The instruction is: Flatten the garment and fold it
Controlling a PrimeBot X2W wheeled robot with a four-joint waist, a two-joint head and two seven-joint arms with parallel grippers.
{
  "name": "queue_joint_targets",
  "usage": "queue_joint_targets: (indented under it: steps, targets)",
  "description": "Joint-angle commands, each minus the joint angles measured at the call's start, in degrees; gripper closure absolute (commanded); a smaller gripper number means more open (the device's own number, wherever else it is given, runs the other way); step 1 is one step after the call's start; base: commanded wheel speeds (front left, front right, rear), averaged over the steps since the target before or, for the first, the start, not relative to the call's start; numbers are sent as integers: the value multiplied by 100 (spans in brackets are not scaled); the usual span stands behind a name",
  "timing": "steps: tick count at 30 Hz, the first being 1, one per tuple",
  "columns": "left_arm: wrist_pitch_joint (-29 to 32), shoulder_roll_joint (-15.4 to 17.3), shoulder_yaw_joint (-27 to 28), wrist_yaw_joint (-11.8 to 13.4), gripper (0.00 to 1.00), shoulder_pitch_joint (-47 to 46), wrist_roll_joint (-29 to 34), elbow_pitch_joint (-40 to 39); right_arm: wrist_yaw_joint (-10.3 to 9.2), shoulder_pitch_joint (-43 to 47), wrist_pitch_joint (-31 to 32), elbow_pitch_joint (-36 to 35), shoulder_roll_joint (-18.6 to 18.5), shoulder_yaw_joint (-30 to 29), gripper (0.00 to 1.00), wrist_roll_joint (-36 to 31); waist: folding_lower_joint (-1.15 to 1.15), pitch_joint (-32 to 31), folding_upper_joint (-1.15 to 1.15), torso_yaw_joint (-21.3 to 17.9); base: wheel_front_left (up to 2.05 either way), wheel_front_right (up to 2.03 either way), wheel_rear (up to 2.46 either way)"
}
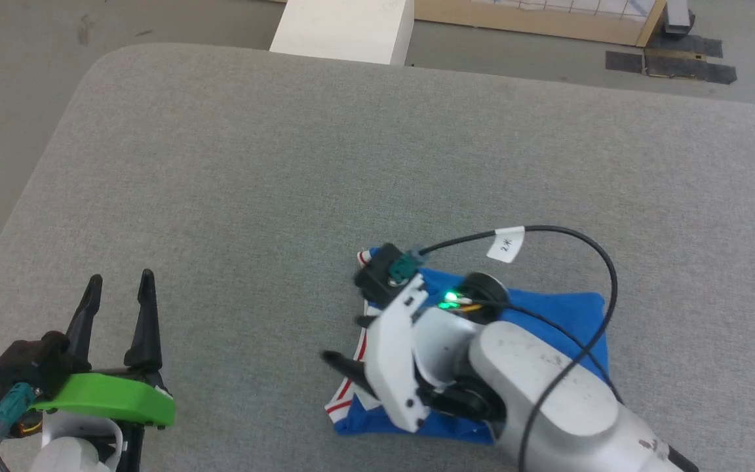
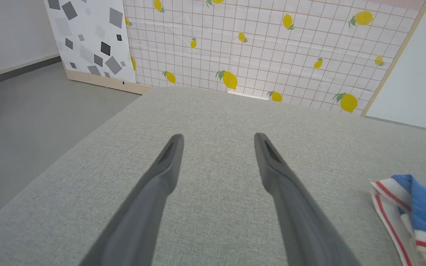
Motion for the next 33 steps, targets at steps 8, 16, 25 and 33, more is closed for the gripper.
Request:
queue_joint_targets:
  steps: [8,16,25,33]
  targets:
    - [-23,39,6,36,0,-67,11,-40,-9,-490,-909,-260,14,249,0,413,0,-294,0,-251,0,0,0]
    - [-24,91,85,154,0,138,67,-258,-9,315,-951,-389,-340,-1871,0,-901,0,-520,0,-626,0,0,0]
    - [3,102,51,180,0,218,27,-385,-9,2076,335,-1332,-386,-3687,0,-2057,0,-410,0,-740,0,0,0]
    - [1,110,8,179,0,151,-4,-364,-9,2740,925,-1415,-108,-3767,0,-2318,0,-319,0,-677,0,0,0]
